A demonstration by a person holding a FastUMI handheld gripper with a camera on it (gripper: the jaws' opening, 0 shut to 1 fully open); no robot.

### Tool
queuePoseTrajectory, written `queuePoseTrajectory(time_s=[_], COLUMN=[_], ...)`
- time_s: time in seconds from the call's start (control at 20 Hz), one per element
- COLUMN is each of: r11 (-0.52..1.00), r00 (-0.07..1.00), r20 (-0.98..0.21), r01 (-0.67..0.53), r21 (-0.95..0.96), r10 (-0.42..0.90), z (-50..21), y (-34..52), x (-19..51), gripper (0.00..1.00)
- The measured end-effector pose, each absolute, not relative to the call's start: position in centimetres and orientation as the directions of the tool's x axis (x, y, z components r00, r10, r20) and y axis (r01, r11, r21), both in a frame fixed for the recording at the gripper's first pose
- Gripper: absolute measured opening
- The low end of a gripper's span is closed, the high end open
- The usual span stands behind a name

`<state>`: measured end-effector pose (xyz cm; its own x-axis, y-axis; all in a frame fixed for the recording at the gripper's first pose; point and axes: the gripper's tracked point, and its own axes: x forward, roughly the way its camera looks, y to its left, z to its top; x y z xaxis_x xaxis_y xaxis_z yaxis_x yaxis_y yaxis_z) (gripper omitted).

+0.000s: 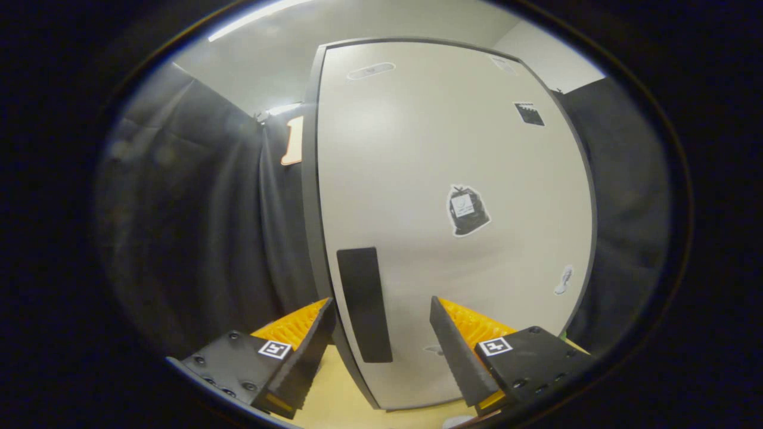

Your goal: Open the shoe cabinet door, grab the shoes and put them into the shoe cabinet, then close the shoe cabinet door.

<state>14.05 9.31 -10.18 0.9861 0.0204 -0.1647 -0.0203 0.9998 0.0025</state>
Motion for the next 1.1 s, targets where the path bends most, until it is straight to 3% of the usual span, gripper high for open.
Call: queuePoseTrajectory(time_s=[0.2, 0.5, 1.0, 1.05, 1.1], r11=[0.999, 0.997, 0.999, 0.999, 0.999], r00=[0.991, 0.99, 0.991, 0.99, 0.99], r20=[-0.133, -0.14, -0.132, -0.135, -0.138], r01=[-0.008, 0.005, 0.027, 0.019, 0.012], r21=[-0.034, -0.08, -0.046, -0.046, -0.05], r10=[0.003, -0.016, -0.033, -0.025, -0.019], z=[-10.1, -11.1, -11.1, -11.1, -11.1], y=[10.0, 10.5, 10.4, 10.4, 10.4], x=[15.1, 15.3, 15.3, 15.3, 15.3], gripper=[0.89, 0.38, 0.2, 0.09, 0.09])
